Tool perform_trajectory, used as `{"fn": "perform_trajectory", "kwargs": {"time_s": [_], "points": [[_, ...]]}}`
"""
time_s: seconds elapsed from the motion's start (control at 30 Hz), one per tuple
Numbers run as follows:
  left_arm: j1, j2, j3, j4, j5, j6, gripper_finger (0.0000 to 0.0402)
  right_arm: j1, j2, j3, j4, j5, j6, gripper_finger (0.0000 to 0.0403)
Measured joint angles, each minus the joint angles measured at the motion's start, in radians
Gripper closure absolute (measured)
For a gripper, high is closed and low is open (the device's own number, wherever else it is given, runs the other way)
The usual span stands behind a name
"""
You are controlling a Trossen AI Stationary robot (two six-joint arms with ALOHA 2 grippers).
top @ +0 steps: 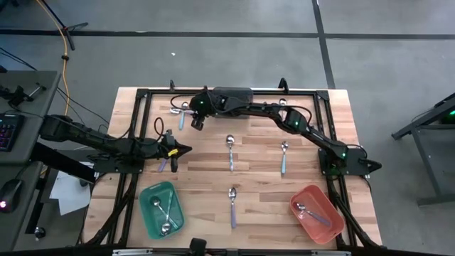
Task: Sort silverware by color (type)
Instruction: Put the purple spoon into the orange bin
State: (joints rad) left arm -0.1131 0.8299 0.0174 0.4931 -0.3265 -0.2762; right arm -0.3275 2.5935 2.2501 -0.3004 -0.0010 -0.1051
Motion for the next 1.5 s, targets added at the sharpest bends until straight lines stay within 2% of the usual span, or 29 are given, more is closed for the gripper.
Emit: {"fn": "perform_trajectory", "kwargs": {"time_s": [0.13, 0.33, 0.47, 0.63, 0.73, 0.87, 1.0, 1.13, 1.3, 1.4, 1.5], "points": [[0.0, 0.0, 0.0, 0.0, 0.0, -0.001, 0.0401, 0.011, 0.004, 0.0, 0.01, 0.0, 0.0, 0.0294], [0.0, 0.0, 0.0, 0.019, 0.004, -0.001, 0.0401, 0.029, 0.004, 0.009, 0.222, 0.018, 0.056, 0.0353], [0.0, 0.0, 0.0, 0.03, 0.018, 0.006, 0.0401, 0.01, 0.019, 0.009, 0.249, 0.027, 0.112, 0.0395], [0.0, 0.0, 0.0, 0.033, 0.019, 0.016, 0.0401, 0.0, 0.06, 0.009, 0.252, 0.065, 0.186, 0.0394], [0.0, 0.0, 0.0, 0.032, 0.02, 0.008, 0.0401, -0.005, 0.066, 0.008, 0.197, 0.101, 0.233, 0.0397], [0.0, 0.0, 0.0, 0.03, 0.022, 0.008, 0.0401, -0.008, 0.065, 0.008, 0.17, 0.163, 0.229, 0.0402], [0.0, 0.0, 0.0, 0.029, 0.03, 0.009, 0.0401, -0.02, 0.065, 0.008, 0.134, 0.067, 0.197, 0.0402], [0.0, 0.0, 0.0, 0.029, 0.04, 0.008, 0.0401, -0.02, 0.066, 0.008, 0.121, 0.033, 0.152, 0.0376], [-0.001, 0.0, 0.0, 0.029, 0.046, 0.008, 0.0401, -0.019, 0.066, 0.008, 0.109, -0.001, 0.148, 0.03], [-0.001, 0.0, 0.0, 0.029, 0.055, 0.008, 0.0401, -0.021, 0.068, 0.048, 0.029, -0.004, 0.127, 0.0265], [-0.001, 0.0, 0.0, 0.029, 0.055, 0.008, 0.0401, -0.021, 0.067, 0.078, -0.053, 0.007, 0.12, 0.0254]]}}
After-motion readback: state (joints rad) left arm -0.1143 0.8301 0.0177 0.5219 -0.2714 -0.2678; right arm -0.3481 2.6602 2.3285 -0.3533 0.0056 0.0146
